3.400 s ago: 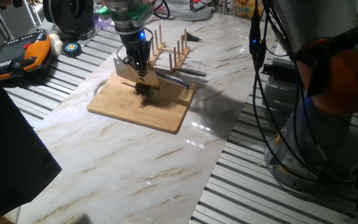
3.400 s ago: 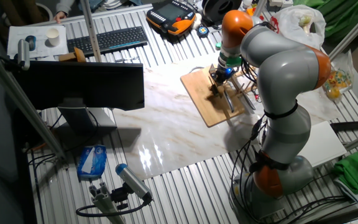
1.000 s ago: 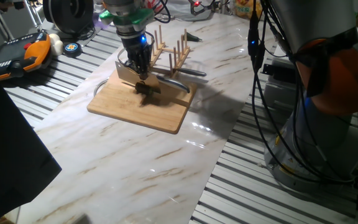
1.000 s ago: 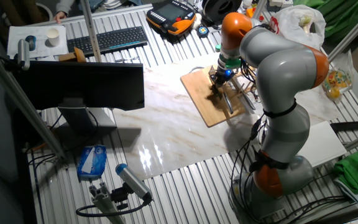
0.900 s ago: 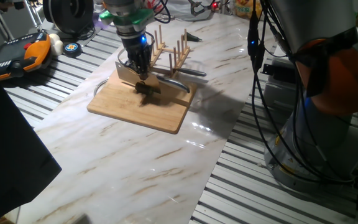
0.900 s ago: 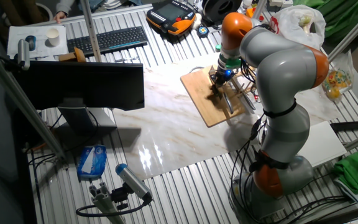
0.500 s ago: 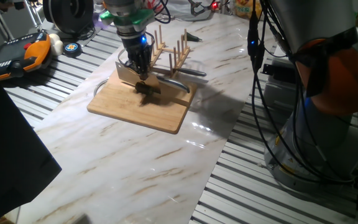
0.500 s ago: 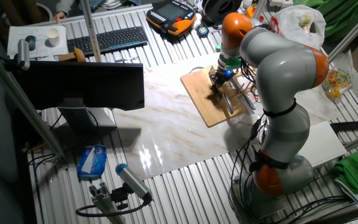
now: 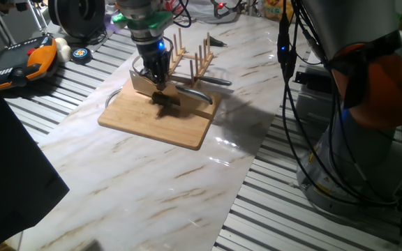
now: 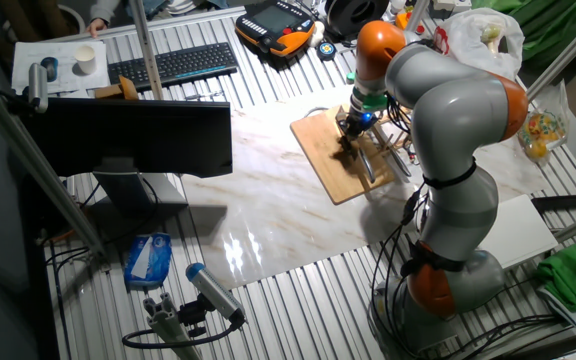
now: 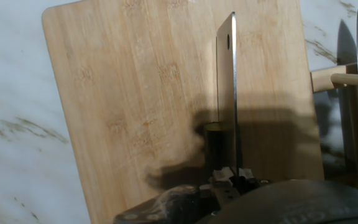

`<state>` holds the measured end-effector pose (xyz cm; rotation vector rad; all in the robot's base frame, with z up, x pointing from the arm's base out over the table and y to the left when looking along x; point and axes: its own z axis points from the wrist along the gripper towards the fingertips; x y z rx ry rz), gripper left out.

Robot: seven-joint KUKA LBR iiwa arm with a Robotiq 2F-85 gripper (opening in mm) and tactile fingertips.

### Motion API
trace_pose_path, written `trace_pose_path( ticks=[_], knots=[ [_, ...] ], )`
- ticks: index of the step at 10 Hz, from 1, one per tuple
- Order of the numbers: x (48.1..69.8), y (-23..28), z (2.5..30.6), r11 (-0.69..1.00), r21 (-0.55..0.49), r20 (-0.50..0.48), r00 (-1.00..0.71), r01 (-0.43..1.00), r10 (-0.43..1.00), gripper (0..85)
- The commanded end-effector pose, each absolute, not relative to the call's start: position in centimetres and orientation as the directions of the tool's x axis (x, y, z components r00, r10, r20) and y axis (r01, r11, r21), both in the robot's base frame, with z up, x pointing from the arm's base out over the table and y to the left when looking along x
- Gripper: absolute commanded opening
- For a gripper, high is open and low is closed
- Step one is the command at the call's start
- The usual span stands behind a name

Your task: Cut the cucumber into segments

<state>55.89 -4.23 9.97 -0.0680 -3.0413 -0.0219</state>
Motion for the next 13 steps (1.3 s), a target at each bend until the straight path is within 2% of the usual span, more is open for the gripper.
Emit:
trace_pose_path(
  ticks=[1, 13],
  knots=[
    [55.88, -4.21, 9.94, 0.999, 0.012, 0.098, -0.994, 0.045, 0.044, 0.7],
    [56.04, -4.18, 9.38, 0.999, 0.017, 0.102, -0.994, 0.045, 0.043, 0.7]
  ],
)
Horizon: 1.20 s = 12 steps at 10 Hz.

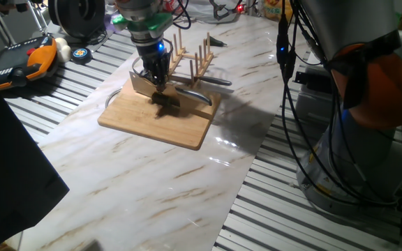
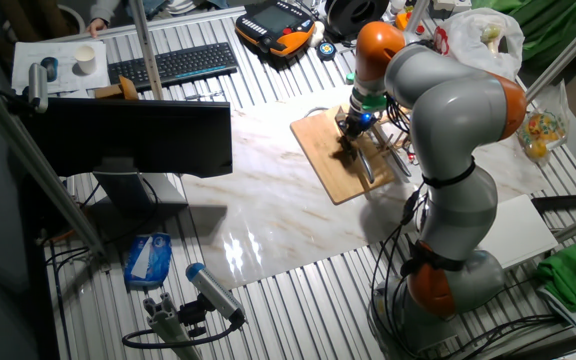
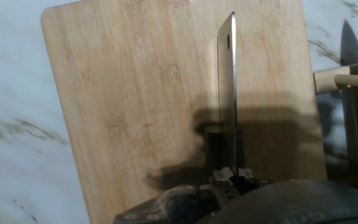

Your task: Cut the cucumber into segments

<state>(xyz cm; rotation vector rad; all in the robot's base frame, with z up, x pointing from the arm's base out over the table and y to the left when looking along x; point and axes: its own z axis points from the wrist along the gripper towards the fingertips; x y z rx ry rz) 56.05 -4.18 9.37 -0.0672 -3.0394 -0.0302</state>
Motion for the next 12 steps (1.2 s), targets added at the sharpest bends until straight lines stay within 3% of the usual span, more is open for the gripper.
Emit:
trace_pose_path(
  ticks=[1, 12],
  knots=[
    [56.06, -4.19, 9.31, 0.999, 0.018, 0.102, -0.994, 0.045, 0.043, 0.7],
    [56.05, -4.29, 9.06, 0.999, 0.018, 0.086, -0.995, 0.042, 0.04, 0.7]
  ],
)
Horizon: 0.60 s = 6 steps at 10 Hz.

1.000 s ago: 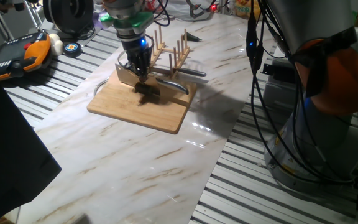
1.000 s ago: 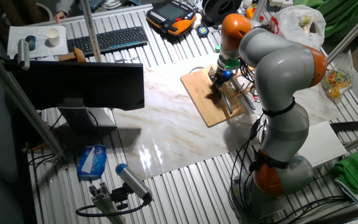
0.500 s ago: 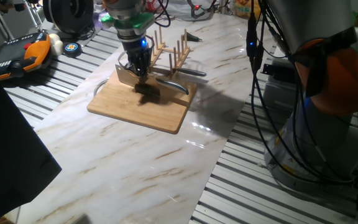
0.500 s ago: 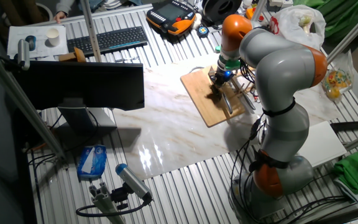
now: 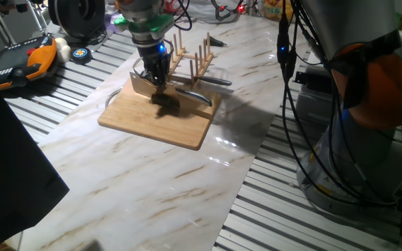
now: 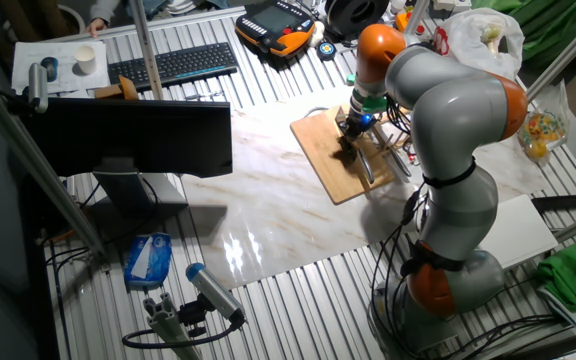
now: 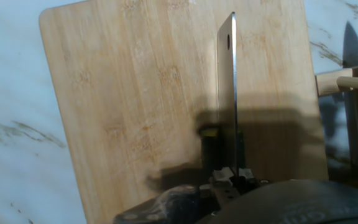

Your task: Cut the cucumber into segments

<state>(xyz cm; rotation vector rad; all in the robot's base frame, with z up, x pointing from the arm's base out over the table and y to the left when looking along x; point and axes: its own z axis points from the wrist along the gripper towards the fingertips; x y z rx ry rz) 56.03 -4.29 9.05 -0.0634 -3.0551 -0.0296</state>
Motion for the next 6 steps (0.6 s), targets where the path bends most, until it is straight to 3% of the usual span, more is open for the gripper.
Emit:
trace_pose_path(
  ticks=[1, 6],
  knots=[
    [56.05, -4.29, 9.07, 0.999, 0.018, 0.085, -0.996, 0.042, 0.041, 0.7],
    [55.98, -4.39, 8.96, 0.999, 0.018, 0.071, -0.997, 0.042, 0.041, 0.7]
  ],
)
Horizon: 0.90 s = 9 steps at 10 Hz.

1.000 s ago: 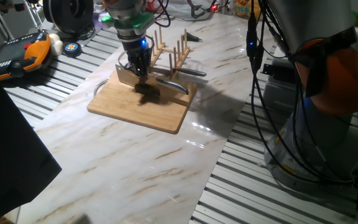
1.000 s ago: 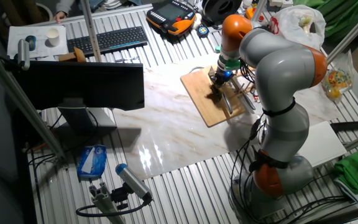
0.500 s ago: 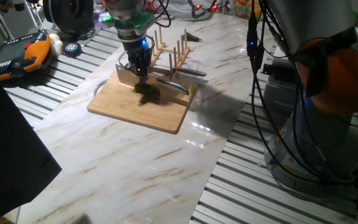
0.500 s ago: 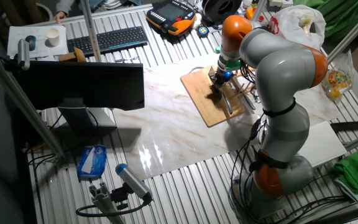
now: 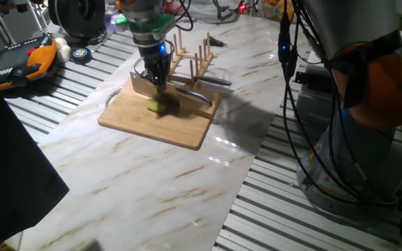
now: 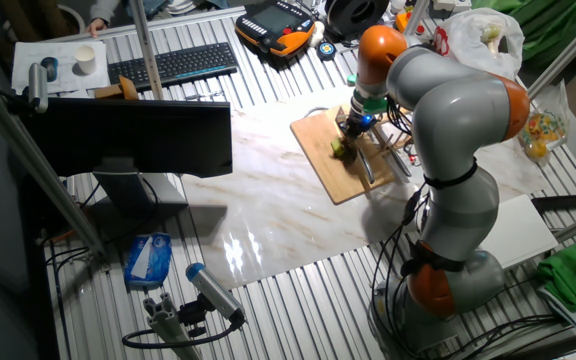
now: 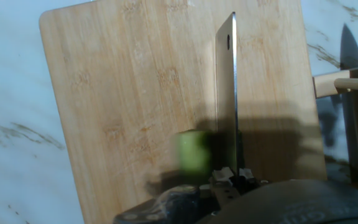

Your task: Cut the cucumber into segments

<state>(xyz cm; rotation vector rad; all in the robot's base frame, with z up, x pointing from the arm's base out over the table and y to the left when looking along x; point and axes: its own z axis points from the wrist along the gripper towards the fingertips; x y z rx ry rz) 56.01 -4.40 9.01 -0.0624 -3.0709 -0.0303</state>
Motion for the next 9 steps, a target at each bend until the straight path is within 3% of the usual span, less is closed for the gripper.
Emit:
trace_pose_path(
  ticks=[1, 9],
  knots=[
    [56.0, -4.4, 9.0, 0.999, 0.018, 0.071, -0.997, 0.041, 0.039, 0.7],
    [55.7, -4.6, 10.1, 0.999, 0.011, 0.068, -0.997, 0.041, 0.04, 0.7]
  ],
)
